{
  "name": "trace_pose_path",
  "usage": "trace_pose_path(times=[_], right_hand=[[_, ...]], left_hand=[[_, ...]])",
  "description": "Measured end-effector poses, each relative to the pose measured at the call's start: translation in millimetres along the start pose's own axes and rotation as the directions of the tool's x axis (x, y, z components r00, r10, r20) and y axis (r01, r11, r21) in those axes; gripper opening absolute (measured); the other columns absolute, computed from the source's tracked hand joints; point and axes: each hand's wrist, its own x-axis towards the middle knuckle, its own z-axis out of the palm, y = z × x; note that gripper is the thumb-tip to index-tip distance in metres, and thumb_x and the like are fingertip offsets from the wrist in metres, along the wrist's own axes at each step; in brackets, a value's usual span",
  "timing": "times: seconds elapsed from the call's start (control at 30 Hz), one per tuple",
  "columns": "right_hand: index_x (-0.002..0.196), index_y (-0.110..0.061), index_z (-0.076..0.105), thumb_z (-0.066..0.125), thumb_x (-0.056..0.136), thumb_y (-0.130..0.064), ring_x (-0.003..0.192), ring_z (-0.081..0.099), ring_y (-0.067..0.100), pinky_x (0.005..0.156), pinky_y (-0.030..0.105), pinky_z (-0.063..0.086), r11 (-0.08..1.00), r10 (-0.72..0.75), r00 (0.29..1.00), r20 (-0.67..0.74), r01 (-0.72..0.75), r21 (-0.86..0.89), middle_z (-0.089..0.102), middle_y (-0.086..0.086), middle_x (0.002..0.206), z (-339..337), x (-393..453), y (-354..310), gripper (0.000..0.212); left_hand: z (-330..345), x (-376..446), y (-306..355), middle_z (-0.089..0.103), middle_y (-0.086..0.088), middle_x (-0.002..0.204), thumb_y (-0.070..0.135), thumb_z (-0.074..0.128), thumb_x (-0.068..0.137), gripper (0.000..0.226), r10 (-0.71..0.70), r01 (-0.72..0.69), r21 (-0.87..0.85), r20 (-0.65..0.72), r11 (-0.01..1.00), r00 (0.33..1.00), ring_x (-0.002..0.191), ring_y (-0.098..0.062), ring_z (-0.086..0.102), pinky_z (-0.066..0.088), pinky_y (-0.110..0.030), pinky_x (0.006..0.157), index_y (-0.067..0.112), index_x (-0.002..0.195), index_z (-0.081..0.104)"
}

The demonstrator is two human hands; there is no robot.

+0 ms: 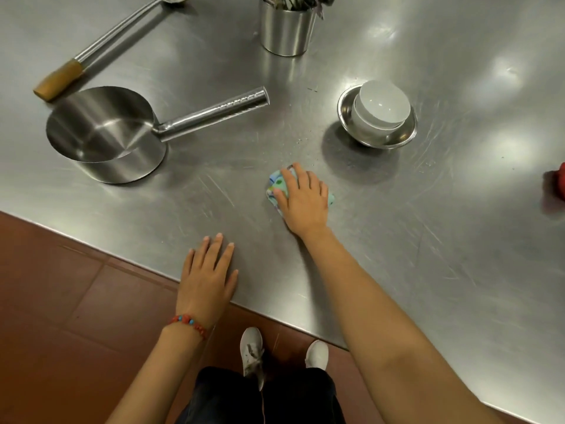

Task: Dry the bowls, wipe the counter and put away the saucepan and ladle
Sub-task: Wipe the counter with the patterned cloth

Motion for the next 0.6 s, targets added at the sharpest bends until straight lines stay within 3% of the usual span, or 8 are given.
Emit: trace_pose_path(times=[0.1,0.27,0.4,0.47,0.6], right_hand=[[0.136,-0.023,0.039,0.035,0.094,-0.046,0.127,0.037,0.03,0.104,0.043,0.026,1.0,-0.014,1.0,-0.018,0.014,-0.007,0.035,0.004,0.148,2.5,-10.0,-9.2,0.049],[0.127,-0.027,0.05,0.041,0.09,-0.05,0.118,0.051,0.028,0.098,0.04,0.04,0.966,-0.257,0.962,-0.091,0.257,-0.014,0.048,0.001,0.14,14.3,-93.5,-33.0,0.044],[0.126,-0.026,0.05,0.042,0.091,-0.051,0.116,0.053,0.025,0.094,0.038,0.043,0.922,-0.387,0.917,-0.098,0.387,-0.018,0.05,0.0,0.138,16.5,-88.5,-24.9,0.044],[0.126,-0.025,0.052,0.041,0.09,-0.051,0.114,0.054,0.025,0.092,0.036,0.043,0.919,-0.394,0.913,-0.104,0.394,-0.017,0.052,0.001,0.136,13.4,-64.2,-18.6,0.045],[0.13,-0.024,0.049,0.038,0.091,-0.049,0.121,0.047,0.027,0.097,0.038,0.034,0.967,-0.251,0.967,-0.051,0.252,0.021,0.046,0.003,0.142,5.6,3.6,-11.4,0.047]], left_hand=[[1.0,-0.1,-1.0,0.058,-0.027,0.122,0.031,0.035,0.081,0.054,0.006,-0.006,-0.001,-0.001,1.0,1.0,0.111,-0.047,0.055,0.045,-0.061,0.086,-0.002,0.114,0.063],[0.7,1.2,-3.6,0.059,-0.025,0.122,0.032,0.036,0.08,0.053,0.004,-0.004,-0.008,0.001,1.0,1.0,0.111,-0.045,0.056,0.044,-0.06,0.088,0.0,0.112,0.064],[-1.6,9.1,-3.9,0.063,-0.025,0.115,0.03,0.038,0.08,0.05,-0.007,0.006,-0.007,-0.012,1.0,1.0,0.103,-0.044,0.061,0.047,-0.058,0.085,0.0,0.107,0.066],[-3.7,15.3,-3.6,0.062,-0.026,0.116,0.03,0.038,0.08,0.05,-0.008,0.008,-0.005,-0.025,1.0,1.0,0.103,-0.044,0.06,0.047,-0.058,0.085,-0.001,0.107,0.066],[-7.2,29.9,0.5,0.058,-0.026,0.123,0.031,0.037,0.08,0.051,0.002,-0.003,-0.011,-0.063,1.0,0.998,0.113,-0.047,0.054,0.043,-0.06,0.088,0.001,0.111,0.065]])
